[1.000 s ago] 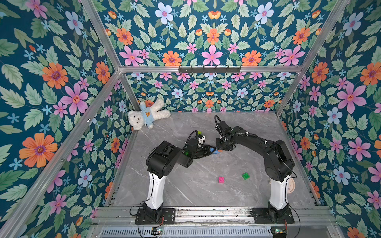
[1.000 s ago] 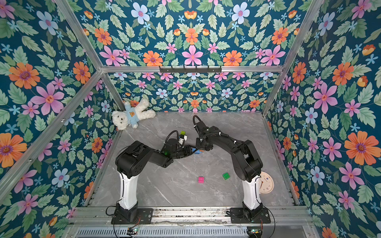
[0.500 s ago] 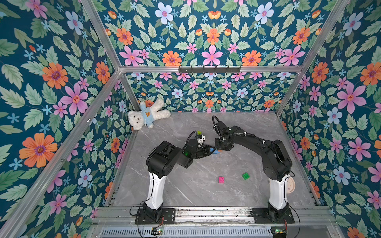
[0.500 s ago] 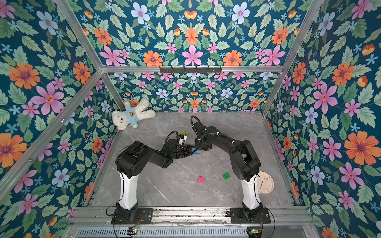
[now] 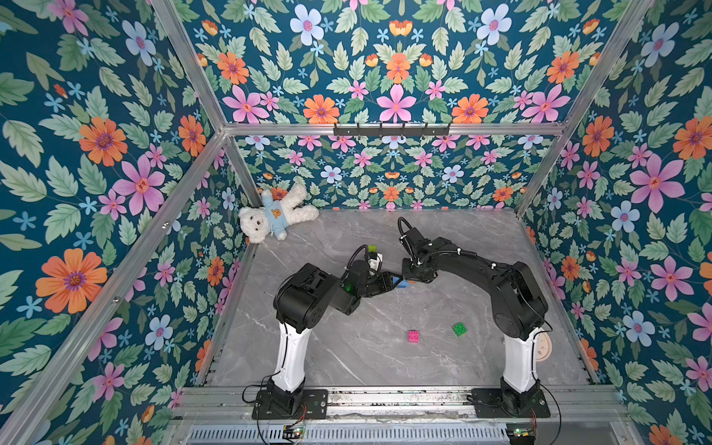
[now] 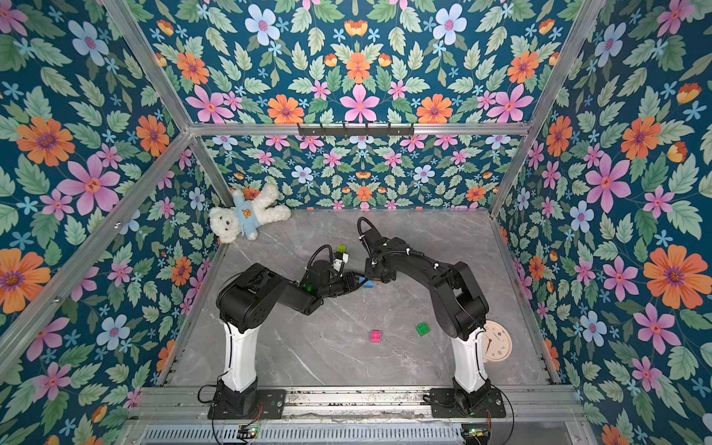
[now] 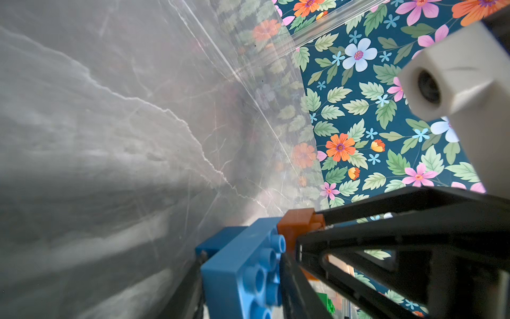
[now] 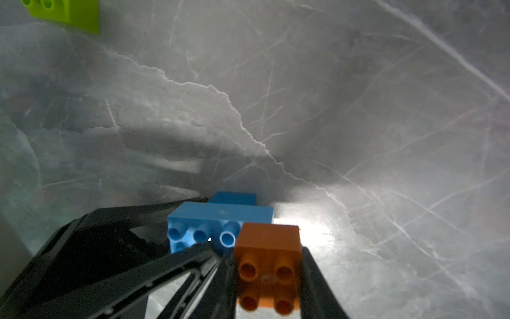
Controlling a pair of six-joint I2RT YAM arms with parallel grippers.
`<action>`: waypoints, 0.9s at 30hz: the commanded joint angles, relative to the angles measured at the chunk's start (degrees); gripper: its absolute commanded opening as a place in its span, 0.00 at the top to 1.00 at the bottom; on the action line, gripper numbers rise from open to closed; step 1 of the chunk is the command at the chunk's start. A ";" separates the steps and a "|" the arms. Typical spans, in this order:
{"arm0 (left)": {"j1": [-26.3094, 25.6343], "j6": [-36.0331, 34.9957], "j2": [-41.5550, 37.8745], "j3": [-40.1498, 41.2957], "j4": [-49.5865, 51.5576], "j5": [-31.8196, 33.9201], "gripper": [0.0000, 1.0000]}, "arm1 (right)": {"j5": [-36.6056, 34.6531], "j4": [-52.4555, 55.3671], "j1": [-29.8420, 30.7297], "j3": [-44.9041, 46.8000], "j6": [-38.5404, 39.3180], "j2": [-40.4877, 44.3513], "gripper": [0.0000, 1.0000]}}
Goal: Assemble the letter v with lego
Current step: Assemble the lego brick with the lego brick.
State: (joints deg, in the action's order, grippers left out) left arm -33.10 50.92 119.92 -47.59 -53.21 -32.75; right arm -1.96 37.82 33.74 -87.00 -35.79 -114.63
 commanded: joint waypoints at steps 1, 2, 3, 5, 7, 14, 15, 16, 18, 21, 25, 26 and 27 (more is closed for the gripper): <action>0.00 -0.91 1.11 0.66 11.99 2.49 0.56 | 1.41 0.84 0.01 0.65 -0.61 -1.62 1.00; -0.03 -0.99 1.08 0.66 12.08 2.44 0.56 | 1.43 1.81 0.10 -0.01 -0.44 -2.08 1.00; -0.03 -1.01 0.98 0.75 12.08 2.47 0.56 | 1.49 2.67 0.06 -0.63 -0.26 -2.61 1.00; 0.05 -0.99 0.91 0.75 12.16 2.54 0.56 | 1.36 3.46 0.08 -1.13 0.02 -2.89 1.00; -0.03 -1.08 0.92 0.75 12.24 2.52 0.56 | 1.10 3.65 0.10 -1.23 0.02 -2.62 0.97; -0.01 -0.99 0.67 0.75 12.34 2.44 0.50 | 1.34 4.93 0.08 -3.65 0.61 -1.68 0.59; -0.03 -0.99 0.58 0.75 12.34 2.43 0.48 | 1.42 4.98 0.03 -4.12 0.81 -1.65 0.55; 0.06 -0.99 0.49 0.75 12.34 2.43 0.47 | 1.58 5.00 0.06 -4.44 0.85 -1.65 0.54; 0.06 -0.98 0.27 0.83 12.34 2.39 0.46 | 1.95 5.07 -0.02 -5.25 0.98 -1.54 0.50; 0.14 -0.99 -0.03 1.01 12.25 2.34 0.43 | 2.43 5.15 0.00 -6.48 1.33 -1.34 0.40; 0.41 -0.84 -0.46 1.49 11.73 2.09 0.40 | 3.63 3.60 -0.42 -6.07 1.29 0.68 0.28; 0.53 -0.76 -0.69 1.70 11.52 2.01 0.38 | 3.95 2.17 -0.43 -5.03 1.42 1.90 0.23; 0.61 -0.67 -1.03 1.96 11.33 1.91 0.37 | 4.43 0.07 -0.47 -3.34 1.53 3.52 0.18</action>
State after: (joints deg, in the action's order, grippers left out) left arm -32.82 50.89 118.48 -46.72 -52.31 -31.92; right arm 1.08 41.30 33.32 -92.16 -34.22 -113.60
